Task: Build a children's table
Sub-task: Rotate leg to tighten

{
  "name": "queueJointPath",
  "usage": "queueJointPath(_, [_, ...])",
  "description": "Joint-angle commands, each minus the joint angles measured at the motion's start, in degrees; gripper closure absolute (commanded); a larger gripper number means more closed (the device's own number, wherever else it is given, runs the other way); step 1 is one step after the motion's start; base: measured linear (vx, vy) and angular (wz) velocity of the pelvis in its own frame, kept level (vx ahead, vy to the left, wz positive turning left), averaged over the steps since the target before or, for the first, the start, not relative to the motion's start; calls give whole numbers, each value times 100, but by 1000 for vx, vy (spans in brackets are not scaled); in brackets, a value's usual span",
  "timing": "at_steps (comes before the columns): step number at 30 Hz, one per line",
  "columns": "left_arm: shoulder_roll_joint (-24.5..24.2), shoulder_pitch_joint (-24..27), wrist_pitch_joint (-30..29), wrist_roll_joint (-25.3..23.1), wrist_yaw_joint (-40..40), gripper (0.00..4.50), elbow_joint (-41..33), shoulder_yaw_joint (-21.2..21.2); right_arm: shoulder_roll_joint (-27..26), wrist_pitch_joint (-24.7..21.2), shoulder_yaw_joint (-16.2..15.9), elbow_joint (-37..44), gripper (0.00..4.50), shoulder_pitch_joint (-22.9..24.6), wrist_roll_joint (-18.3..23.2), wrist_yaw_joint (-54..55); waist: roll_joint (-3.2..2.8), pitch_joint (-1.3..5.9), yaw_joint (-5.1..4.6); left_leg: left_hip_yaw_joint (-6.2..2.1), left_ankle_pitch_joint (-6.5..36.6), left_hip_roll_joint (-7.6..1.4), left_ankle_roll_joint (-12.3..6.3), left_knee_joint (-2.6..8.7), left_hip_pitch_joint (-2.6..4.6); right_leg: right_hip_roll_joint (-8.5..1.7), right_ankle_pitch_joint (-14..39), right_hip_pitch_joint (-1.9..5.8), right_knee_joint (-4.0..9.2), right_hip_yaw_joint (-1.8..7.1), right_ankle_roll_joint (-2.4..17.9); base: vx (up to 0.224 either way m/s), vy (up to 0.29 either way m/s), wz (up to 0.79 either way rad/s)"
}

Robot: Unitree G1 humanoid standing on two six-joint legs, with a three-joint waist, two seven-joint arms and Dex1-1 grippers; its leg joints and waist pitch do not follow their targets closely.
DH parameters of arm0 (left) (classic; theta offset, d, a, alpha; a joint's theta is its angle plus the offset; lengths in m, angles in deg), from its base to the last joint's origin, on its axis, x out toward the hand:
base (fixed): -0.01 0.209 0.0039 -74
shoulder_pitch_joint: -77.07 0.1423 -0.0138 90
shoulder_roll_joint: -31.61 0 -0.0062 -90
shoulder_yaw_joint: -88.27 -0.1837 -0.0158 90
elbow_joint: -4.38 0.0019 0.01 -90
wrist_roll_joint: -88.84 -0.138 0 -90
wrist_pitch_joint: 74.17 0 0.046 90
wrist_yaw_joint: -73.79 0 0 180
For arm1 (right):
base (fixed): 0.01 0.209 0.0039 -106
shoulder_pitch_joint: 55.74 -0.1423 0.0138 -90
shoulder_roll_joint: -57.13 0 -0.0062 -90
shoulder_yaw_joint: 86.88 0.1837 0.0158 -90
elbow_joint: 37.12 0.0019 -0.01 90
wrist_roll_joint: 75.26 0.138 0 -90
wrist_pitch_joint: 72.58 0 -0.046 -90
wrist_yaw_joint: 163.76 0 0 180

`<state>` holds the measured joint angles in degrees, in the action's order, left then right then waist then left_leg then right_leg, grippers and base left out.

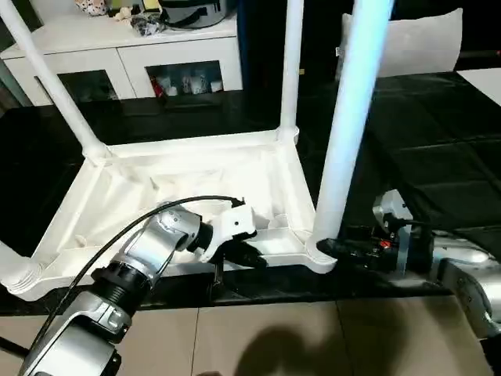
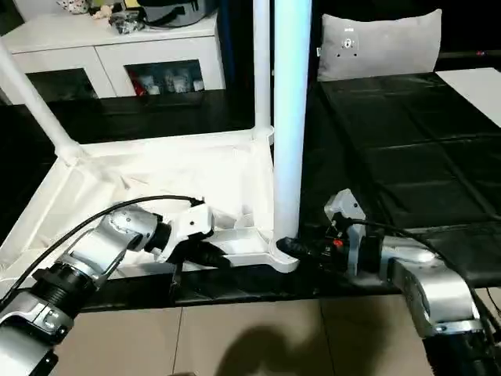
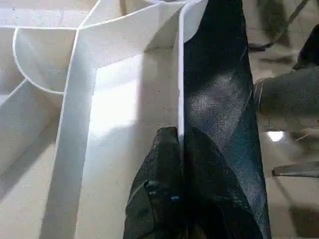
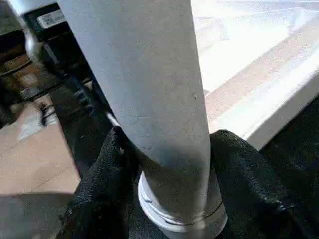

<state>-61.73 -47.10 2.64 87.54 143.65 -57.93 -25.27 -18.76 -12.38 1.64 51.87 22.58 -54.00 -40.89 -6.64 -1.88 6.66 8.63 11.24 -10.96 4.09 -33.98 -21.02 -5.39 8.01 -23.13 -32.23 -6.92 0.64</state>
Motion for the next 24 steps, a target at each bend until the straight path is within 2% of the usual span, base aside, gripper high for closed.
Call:
queueJointPath(1, [265, -77, -222, 37, -599, 450, 28, 212, -305, -238, -224, 108, 252, -52, -106, 532, 167, 339, -34, 15, 914, -124, -450, 369, -15, -308, 2496, 329, 428, 212, 607, 0, 0, 0])
queueJointPath(2, [350, -116, -314, 40, -820, 450, 80, 302, -434, -310, -185, 35, 254, -120, -211, 845, 135, 340, -40, 12, 960, -119, -426, 371, -6, -311, 2582, 325, 429, 209, 586, 0, 0, 0])
queueJointPath(3, [374, -127, -340, 41, -884, 450, 96, 328, -472, -331, -174, 13, 255, -141, -242, 935, 144, 324, -73, 18, 1014, -100, -372, 371, 5, -289, 2719, 302, 468, 192, 534, 0, 0, 0])
queueJointPath(4, [509, -195, -467, 39, -1252, 450, 192, 473, -719, -449, -76, -153, 255, -279, -446, 1542, 119, 317, -101, 5, 1113, -91, -321, 380, -3, -293, 2859, 316, 482, 177, 466, 0, 0, 0])
queueJointPath(6, [678, -296, -622, 34, -1736, 450, 343, 670, -1156, -654, 191, -437, 256, -501, -717, 2554, 112, 303, -195, -10, 1286, -67, -215, 386, 2, -283, 3012, 290, 507, 152, 403, 0, 0, 0])
queueJointPath(7, [731, -330, -670, 32, -1891, 450, 399, 728, -1336, -731, 314, -519, 256, -567, -753, 2897, 99, 309, -257, -33, 1387, -53, -171, 390, -8, -284, 3080, 311, 522, 124, 341, 0, 0, 0])
queueJointPath(8, [816, -378, -720, -3, -2178, 450, 483, 805, -1549, -683, 335, -495, 256, -567, -847, 3226, 110, 308, -318, -34, 1475, -42, -175, 390, 0, -267, 3080, 299, 550, 115, 286, 0, 0, 0])
queueJointPath(10, [880, -397, -707, -16, -2278, 450, 503, 816, -1621, -455, 210, -460, 256, -513, -911, 3209, 108, 322, -349, -34, 1517, -43, -236, 378, 21, -287, 2979, 297, 553, 131, 311, 0, 0, 0])
queueJointPath(11, [910, -393, -704, -25, -2289, 450, 484, 806, -1681, -348, 172, -443, 256, -488, -899, 3219, 102, 332, -348, -41, 1466, -49, -274, 389, -2, -287, 2877, 319, 536, 140, 322, 0, 0, 0])
queueJointPath(12, [915, -391, -703, -27, -2288, 450, 477, 802, -1695, -329, 168, -439, 256, -483, -893, 3223, 94, 333, -354, -33, 1417, -60, -336, 391, -18, -283, 2759, 309, 534, 152, 337, 0, 0, 0])
queueJointPath(13, [925, -363, -674, -63, -2233, 450, 422, 754, -1783, -244, 178, -407, 189, -461, -861, 3285, 104, 341, -347, -27, 1325, -55, -370, 387, -25, -290, 2660, 319, 517, 163, 371, 0, 0, 0])
queueJointPath(16, [887, -341, -507, -146, -2177, 450, 431, 675, -1829, -227, 237, -338, 183, -443, -880, 3339, 100, 348, -328, -23, 1118, -64, -416, 384, -35, -294, 2489, 332, 486, 180, 449, 0, 0, 0])
queueJointPath(17, [886, -350, -463, -157, -2194, 450, 462, 659, -1849, -248, 260, -323, 183, -446, -898, 3375, 52, 348, -326, -28, 1098, -65, -414, 381, -34, -294, 2447, 332, 477, 183, 464, 0, 0, 0])
queueJointPath(18, [878, -348, -426, -165, -2186, 450, 468, 641, -1840, -252, 265, -318, 154, -445, -911, 3377, 78, 358, -331, -27, 1037, -70, -417, 379, -42, -289, 2316, 345, 464, 186, 495, 0, 0, 0])
queueJointPath(21, [828, -318, -286, -188, -2109, 450, 458, 562, -1724, -222, 224, -314, 140, -417, -952, 3298, 68, 371, -321, -36, 924, -86, -434, 378, -51, -293, 2038, 365, 418, 197, 594, 0, 0, 0])
queueJointPath(22, [804, -306, -259, -208, -2092, 450, 457, 528, -1658, -198, 215, -309, 113, -395, -933, 3222, 85, 374, -317, -32, 887, -89, -457, 373, -55, -295, 1951, 374, 405, 204, 629, 0, 0, 0])
queueJointPath(24, [760, -284, -238, -235, -2044, 450, 454, 478, -1506, -169, 180, -284, 103, -342, -881, 3015, 79, 376, -314, -31, 837, -90, -474, 370, -62, -294, 1880, 378, 391, 207, 661, 0, 0, 0])
